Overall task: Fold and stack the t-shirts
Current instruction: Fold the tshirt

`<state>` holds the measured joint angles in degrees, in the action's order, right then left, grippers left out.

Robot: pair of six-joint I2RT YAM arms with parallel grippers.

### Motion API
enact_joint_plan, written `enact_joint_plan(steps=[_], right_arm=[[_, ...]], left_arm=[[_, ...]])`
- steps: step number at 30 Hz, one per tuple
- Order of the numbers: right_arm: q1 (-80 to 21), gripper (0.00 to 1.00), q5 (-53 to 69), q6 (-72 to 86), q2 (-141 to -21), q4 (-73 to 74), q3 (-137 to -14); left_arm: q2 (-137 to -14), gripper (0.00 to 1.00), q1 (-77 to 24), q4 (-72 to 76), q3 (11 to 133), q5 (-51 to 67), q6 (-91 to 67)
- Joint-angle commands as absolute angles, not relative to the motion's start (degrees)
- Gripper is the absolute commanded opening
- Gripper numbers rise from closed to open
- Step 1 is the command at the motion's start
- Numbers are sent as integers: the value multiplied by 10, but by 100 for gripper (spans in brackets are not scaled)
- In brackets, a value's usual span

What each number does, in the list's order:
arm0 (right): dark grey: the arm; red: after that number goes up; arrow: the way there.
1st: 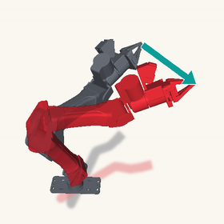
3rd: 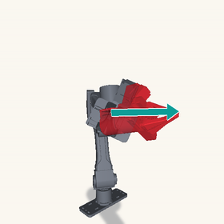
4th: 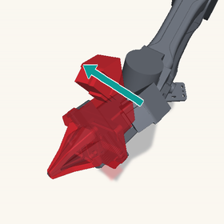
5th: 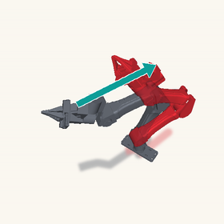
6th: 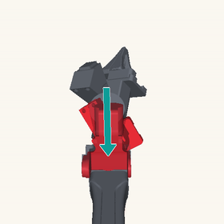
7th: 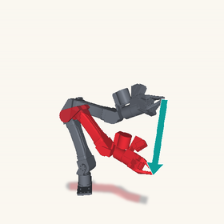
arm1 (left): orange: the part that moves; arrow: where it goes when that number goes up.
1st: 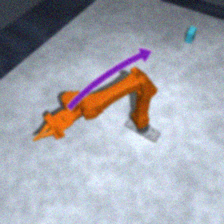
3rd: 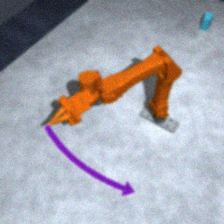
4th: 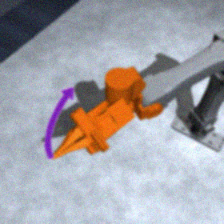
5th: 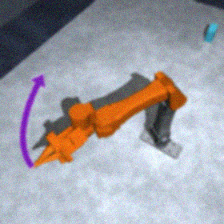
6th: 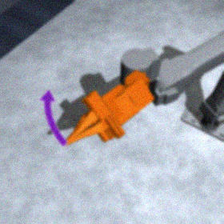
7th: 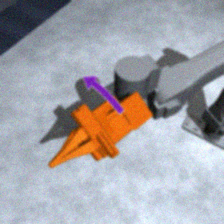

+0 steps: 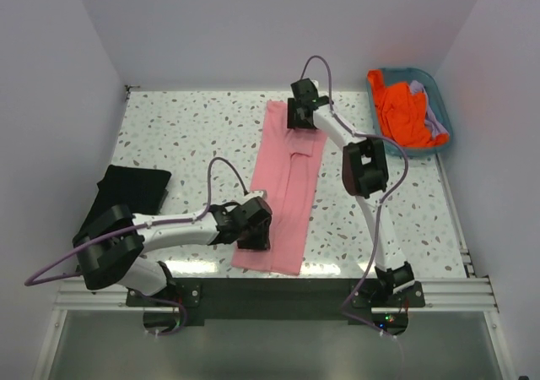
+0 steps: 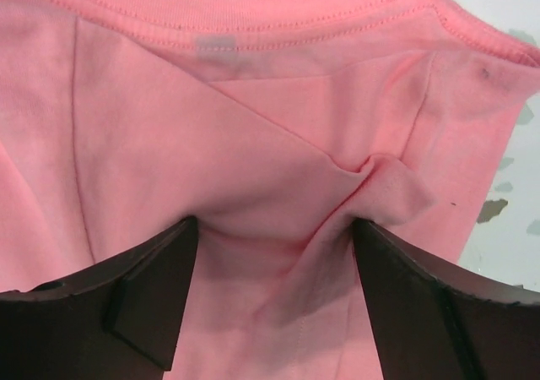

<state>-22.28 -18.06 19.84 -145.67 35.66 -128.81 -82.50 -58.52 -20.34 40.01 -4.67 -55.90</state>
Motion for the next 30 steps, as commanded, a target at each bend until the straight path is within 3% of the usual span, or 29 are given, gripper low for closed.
enact_joint_plan(steps=[1,6,13,16,25,30], right_arm=[[-214,79,-161,150,-1502,388,-1318],[-211,91,-148,133,-1474,365,-1317],[-207,96,-184,154,-1367,379,-1268],[-207,96,-184,184,-1278,368,-1185],[-266,91,-149,276,-978,277,-765],[-406,72,-185,358,-797,286,-545]], left_arm=[[-829,48,-591,-199,423,-22,-592],[-827,54,-584,-213,468,-45,-558],[-794,57,-517,-240,512,-77,-510],[-762,59,-480,-254,485,-98,-504],[-720,53,-468,-214,360,-77,-504],[-682,50,-468,-208,303,-76,-508]])
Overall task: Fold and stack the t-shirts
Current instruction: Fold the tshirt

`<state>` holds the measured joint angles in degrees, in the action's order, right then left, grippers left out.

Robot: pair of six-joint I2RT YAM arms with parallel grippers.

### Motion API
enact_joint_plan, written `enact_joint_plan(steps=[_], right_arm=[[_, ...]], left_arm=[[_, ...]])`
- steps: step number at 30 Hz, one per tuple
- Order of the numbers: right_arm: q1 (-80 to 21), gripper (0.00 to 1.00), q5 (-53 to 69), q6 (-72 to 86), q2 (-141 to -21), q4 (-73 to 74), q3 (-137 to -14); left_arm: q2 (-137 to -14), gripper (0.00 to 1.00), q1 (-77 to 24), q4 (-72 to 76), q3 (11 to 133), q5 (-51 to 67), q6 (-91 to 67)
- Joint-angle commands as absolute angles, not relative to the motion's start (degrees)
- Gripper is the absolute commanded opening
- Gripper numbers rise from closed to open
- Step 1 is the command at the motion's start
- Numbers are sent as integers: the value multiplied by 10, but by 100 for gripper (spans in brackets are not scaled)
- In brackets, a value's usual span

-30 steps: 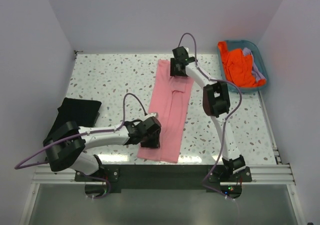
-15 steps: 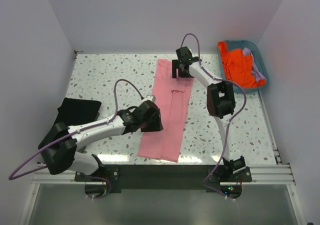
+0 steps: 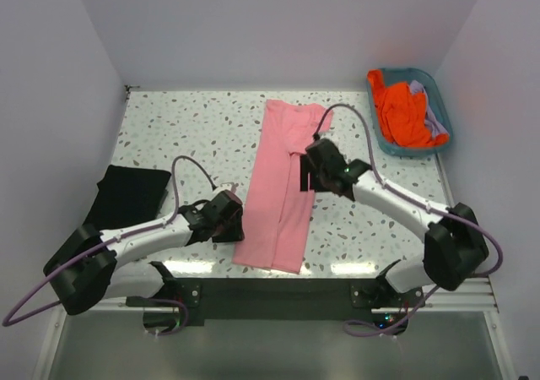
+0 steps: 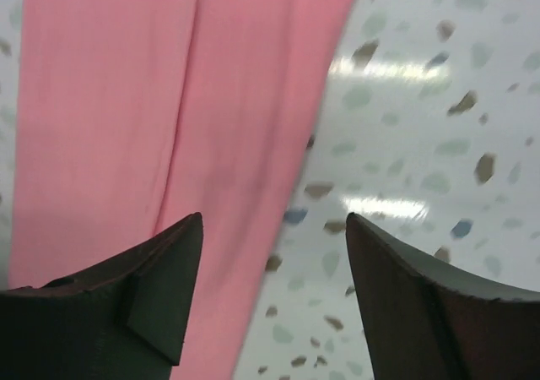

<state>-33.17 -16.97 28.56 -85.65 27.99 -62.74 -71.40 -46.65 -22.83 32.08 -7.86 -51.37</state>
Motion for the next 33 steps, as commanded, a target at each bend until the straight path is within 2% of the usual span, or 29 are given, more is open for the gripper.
enact_joint_plan(steps=[1,6,12,18,26,29,30,32,33], right_arm=[[-432,70,-199,377,-776,292,-522],[-602,61,-220,526,-679,323,-403],[-752,59,-260,662,-691,344,-372],[-809,59,-287,723,-712,335,-368],[-819,58,-301,739,-761,302,-372],[-819,49,-303,744,-763,290,-364],[-819,42,-304,744,-761,284,-361],[-819,35,-304,748,-760,283,-356],[-819,23,-304,749,-759,284,-354]], left_arm=[[-678,49,-469,-207,299,-73,-509],[-657,49,-503,-210,278,-83,-524],[-663,50,-572,-234,259,-132,-601],[-642,49,-580,-253,242,-134,-627],[-627,45,-584,-269,236,-133,-625],[-625,40,-584,-272,233,-128,-624],[-624,37,-584,-274,231,-125,-624],[-618,36,-584,-277,229,-121,-623],[-618,34,-585,-279,228,-118,-623]])
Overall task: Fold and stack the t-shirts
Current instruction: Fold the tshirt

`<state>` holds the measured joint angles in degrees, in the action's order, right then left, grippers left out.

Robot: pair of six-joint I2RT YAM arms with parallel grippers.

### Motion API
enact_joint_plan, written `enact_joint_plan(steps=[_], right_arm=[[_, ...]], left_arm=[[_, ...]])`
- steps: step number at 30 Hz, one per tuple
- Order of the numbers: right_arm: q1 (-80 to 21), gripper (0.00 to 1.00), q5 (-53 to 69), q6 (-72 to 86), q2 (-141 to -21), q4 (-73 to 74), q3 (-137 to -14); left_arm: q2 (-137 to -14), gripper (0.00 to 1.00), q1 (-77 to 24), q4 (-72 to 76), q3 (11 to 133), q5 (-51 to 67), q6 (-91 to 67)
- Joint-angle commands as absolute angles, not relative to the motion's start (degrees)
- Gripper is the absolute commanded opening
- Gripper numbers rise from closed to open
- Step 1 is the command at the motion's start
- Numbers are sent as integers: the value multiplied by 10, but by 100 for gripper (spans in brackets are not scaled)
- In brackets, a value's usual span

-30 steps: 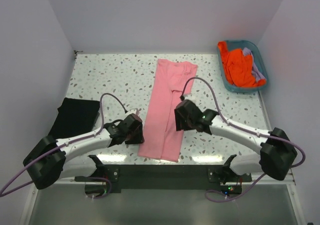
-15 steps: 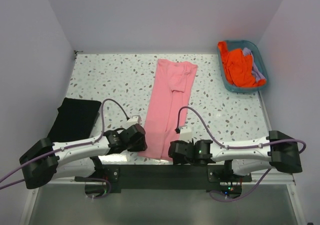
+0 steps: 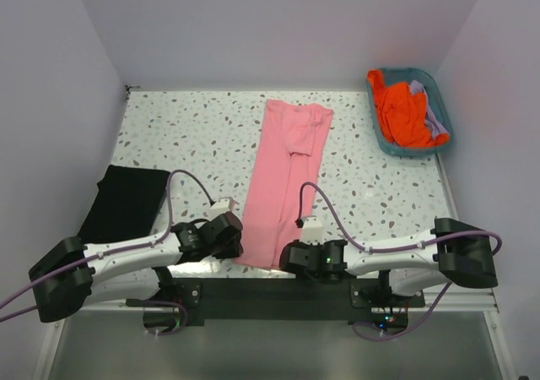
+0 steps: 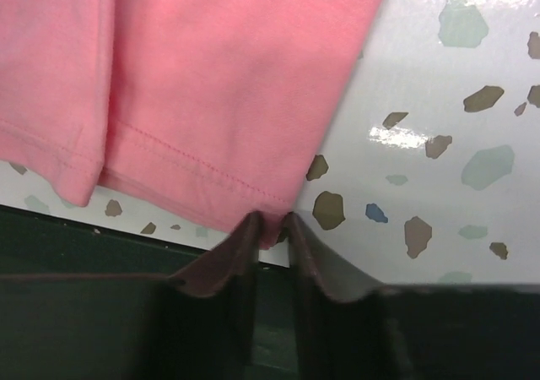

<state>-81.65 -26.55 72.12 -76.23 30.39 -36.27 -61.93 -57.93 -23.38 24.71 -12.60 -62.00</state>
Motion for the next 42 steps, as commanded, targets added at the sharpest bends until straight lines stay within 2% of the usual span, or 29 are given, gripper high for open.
enact_joint_plan(steps=[1,4,5,12,17,18,20,21,23,24,25,30,42], right_arm=[[-819,17,-302,751,-754,285,-352],[-820,1,-297,759,-731,286,-331],[-820,0,-294,765,-722,287,-316],[-824,0,-288,796,-617,333,-256],[-824,0,-282,793,-565,349,-235],[-824,0,-281,792,-560,353,-236],[-824,0,-281,790,-557,359,-235],[-824,0,-281,789,-555,359,-234],[-824,0,-279,786,-552,359,-234],[-824,0,-275,783,-549,354,-234],[-824,0,-272,780,-543,353,-234],[-824,0,-260,773,-518,355,-236],[-824,0,-257,777,-503,374,-244]], left_arm=[[-616,34,-585,-279,227,-116,-622],[-613,24,-585,-272,222,-104,-614],[-614,18,-585,-269,220,-96,-613],[-606,0,-585,-262,214,-75,-612],[-590,0,-585,-262,221,-63,-606],[-590,1,-585,-260,221,-56,-603],[-586,10,-585,-251,221,-48,-594],[-584,22,-585,-244,221,-34,-592],[-572,34,-586,-241,221,-28,-590],[-567,44,-586,-243,221,-29,-590],[-556,48,-587,-256,222,-32,-591],[-543,50,-587,-278,219,-38,-598],[-579,47,-615,-180,168,18,-627]])
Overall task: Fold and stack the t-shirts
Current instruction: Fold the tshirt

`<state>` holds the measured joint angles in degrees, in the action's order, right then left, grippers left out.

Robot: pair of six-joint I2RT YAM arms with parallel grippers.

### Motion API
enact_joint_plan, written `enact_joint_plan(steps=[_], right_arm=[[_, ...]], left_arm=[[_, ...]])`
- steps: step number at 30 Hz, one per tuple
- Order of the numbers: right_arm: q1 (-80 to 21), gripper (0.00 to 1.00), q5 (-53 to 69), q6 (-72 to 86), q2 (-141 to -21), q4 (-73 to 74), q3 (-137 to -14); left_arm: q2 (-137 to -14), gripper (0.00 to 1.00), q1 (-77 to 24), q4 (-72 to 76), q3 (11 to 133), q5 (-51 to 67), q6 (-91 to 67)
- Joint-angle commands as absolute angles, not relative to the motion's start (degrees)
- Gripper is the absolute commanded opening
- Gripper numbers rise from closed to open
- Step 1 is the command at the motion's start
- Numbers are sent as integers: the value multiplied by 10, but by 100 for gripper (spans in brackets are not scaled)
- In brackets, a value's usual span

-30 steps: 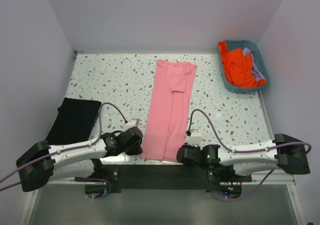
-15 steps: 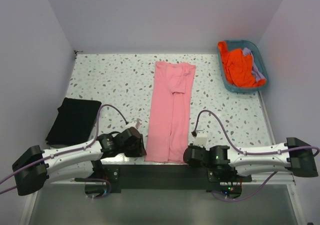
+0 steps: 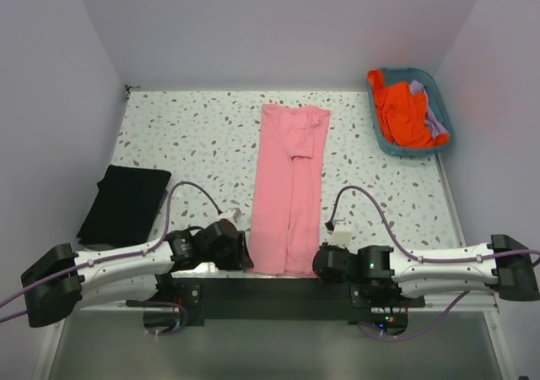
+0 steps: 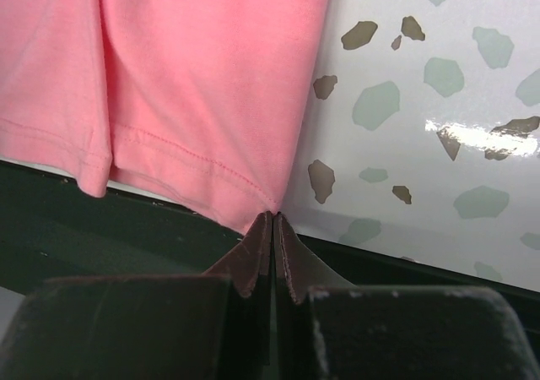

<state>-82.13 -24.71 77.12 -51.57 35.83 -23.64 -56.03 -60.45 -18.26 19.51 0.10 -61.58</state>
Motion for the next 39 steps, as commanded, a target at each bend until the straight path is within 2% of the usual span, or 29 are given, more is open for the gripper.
enact_joint_plan(steps=[1,4,7,8,12,16,21,29,36,39], right_arm=[[-824,0,-258,776,-500,377,-246],[-824,0,-262,777,-489,393,-260],[-824,0,-263,772,-478,412,-277],[-824,0,-262,767,-476,416,-280],[-825,0,-262,754,-470,435,-302],[-825,0,-310,737,-474,474,-358],[-793,0,-365,673,-524,483,-424],[-532,0,-210,454,-632,302,-455],[-401,0,-166,371,-795,194,-536],[-373,0,-163,360,-827,148,-547]], left_arm=[[-589,46,-617,-173,167,20,-629],[-607,38,-635,-157,164,25,-641],[-616,24,-662,-155,171,25,-657],[-617,15,-677,-156,180,24,-666],[-613,1,-702,-179,216,9,-680],[-607,0,-699,-218,270,-32,-669],[-636,0,-604,-226,348,-28,-594],[-736,0,-470,-180,456,-11,-513],[-863,0,-396,-116,546,-18,-503],[-903,0,-381,-96,572,-17,-502]])
